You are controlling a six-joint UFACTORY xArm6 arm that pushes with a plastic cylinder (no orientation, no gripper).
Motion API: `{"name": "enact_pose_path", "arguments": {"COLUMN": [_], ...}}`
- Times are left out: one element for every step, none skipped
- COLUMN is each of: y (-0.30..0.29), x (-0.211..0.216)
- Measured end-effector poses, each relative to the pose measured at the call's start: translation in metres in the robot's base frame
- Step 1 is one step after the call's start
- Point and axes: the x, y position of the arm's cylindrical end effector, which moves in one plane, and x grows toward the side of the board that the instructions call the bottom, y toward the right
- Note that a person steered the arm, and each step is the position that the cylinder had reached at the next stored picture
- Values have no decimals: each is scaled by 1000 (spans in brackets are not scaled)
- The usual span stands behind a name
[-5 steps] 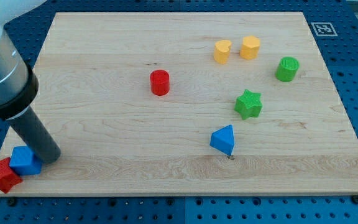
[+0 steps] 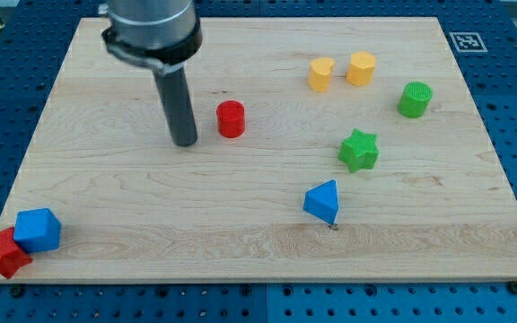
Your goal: Move the red circle to the right side of the blue cube
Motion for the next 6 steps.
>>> {"name": "enact_pose_path", "arguments": {"y": [5,12,33,54,72,73], "x": [-40,-70,-66,-50,-38,-34]}}
